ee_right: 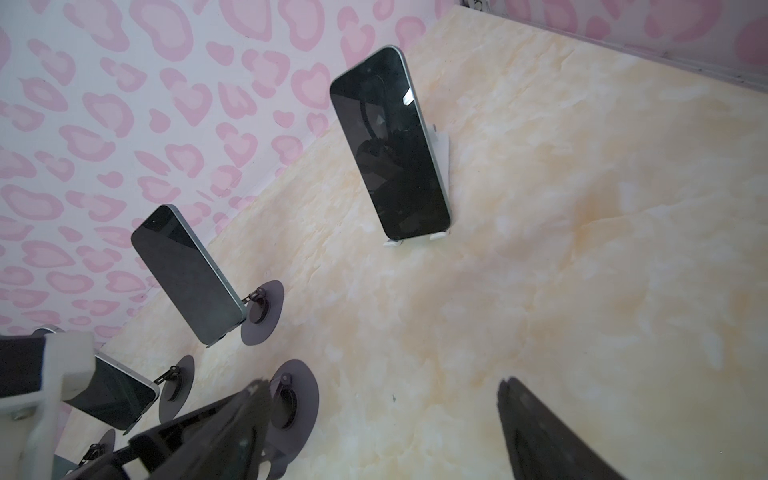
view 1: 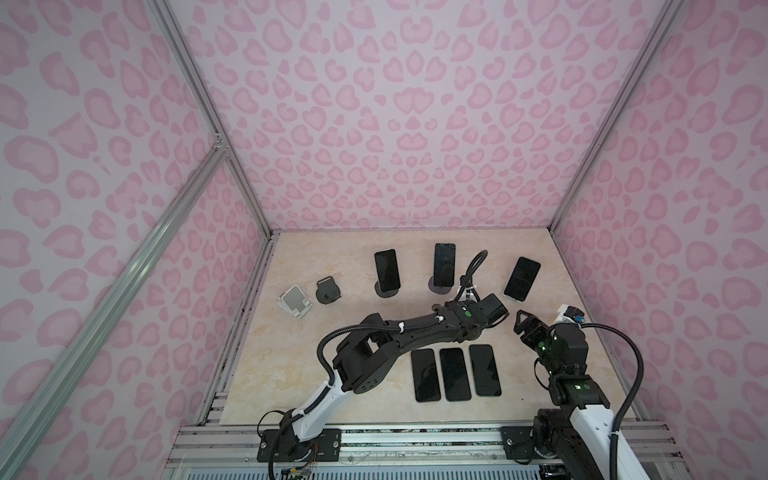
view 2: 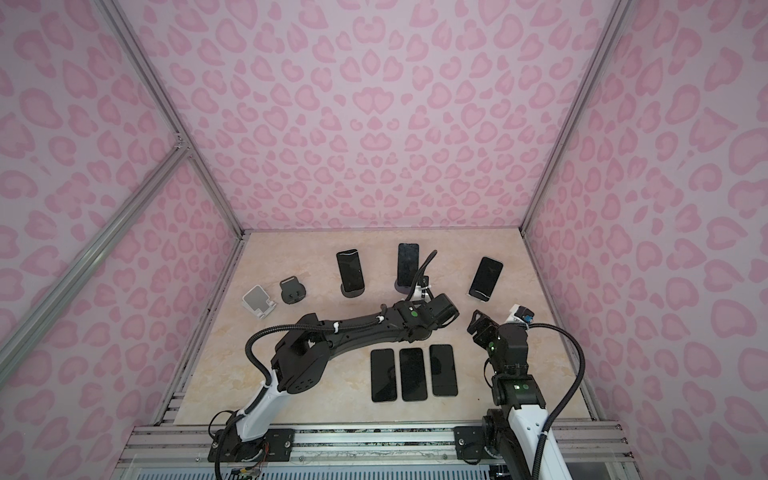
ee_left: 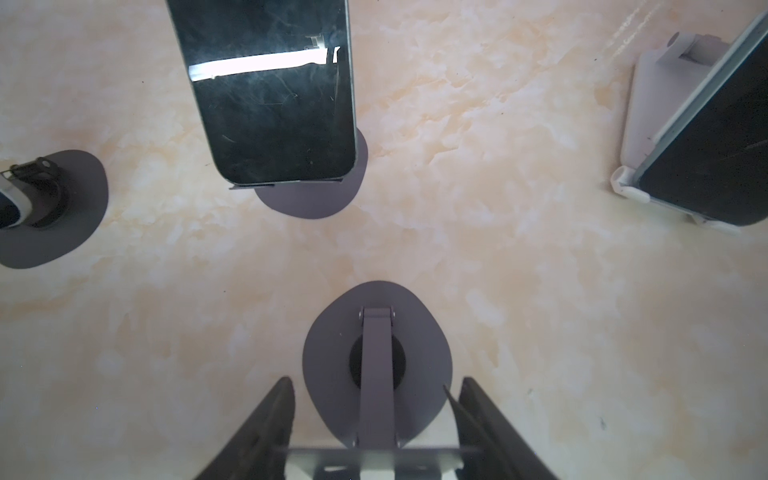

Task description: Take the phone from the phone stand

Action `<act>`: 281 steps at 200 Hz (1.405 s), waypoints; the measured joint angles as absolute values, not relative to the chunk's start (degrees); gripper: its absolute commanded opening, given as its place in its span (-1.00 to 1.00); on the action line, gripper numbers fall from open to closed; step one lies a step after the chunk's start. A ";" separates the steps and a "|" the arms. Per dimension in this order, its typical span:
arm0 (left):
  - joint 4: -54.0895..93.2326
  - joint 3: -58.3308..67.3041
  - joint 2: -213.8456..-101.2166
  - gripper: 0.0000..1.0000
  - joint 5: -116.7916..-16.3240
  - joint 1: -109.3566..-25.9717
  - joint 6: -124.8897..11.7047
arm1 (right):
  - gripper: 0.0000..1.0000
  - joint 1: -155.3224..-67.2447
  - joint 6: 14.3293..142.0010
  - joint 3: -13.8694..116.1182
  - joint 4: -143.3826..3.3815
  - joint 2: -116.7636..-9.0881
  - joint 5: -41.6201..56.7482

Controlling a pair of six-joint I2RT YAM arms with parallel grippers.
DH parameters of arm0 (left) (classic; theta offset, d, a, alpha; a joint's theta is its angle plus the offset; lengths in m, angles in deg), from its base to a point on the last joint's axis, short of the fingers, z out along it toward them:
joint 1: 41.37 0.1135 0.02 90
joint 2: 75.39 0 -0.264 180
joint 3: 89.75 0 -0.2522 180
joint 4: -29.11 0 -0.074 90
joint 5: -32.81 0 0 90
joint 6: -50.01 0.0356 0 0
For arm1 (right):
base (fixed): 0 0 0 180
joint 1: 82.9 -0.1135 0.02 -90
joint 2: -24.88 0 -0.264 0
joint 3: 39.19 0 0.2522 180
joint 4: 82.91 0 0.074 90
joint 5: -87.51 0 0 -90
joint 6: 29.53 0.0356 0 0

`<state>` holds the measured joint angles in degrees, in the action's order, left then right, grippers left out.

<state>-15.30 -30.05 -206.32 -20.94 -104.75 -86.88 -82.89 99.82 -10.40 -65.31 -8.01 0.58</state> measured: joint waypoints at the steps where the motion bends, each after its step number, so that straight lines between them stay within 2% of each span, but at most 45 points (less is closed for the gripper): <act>1: -15.28 -29.99 -206.28 0.06 -20.94 -104.75 -86.88 | 0.73 -82.89 99.84 -10.40 -65.34 -8.05 0.58; 60: -13.79 -20.57 -199.33 -0.02 -20.96 -104.71 -84.76 | 0.69 -84.62 99.78 -10.75 -66.34 -10.15 0.54; 100: -12.02 -7.69 -186.00 -0.03 -21.07 -102.43 -83.45 | 0.68 -88.24 99.25 -11.06 -67.00 -10.63 -1.43; 129: -11.08 4.17 -173.03 -0.03 -19.36 -96.42 -84.04 | 0.68 -93.75 98.53 -12.72 -71.04 -11.57 -1.82; 183: -12.99 21.99 -158.46 -0.02 -18.53 -81.65 -89.15 | 0.68 -101.62 96.87 -12.70 -76.11 -18.08 -5.67; 222: -13.14 27.15 -156.49 0.00 -18.23 -72.68 -93.77 | 0.67 -104.13 96.23 -12.00 -78.17 -21.87 -6.54; 281: -11.54 27.76 -157.93 0.00 -18.18 -63.50 -95.40 | 0.67 -104.66 95.60 -11.74 -78.69 -20.93 -7.26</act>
<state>-11.54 27.76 -157.93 -18.18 -63.50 -95.40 -104.66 95.60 -11.74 -78.69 -20.93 -7.26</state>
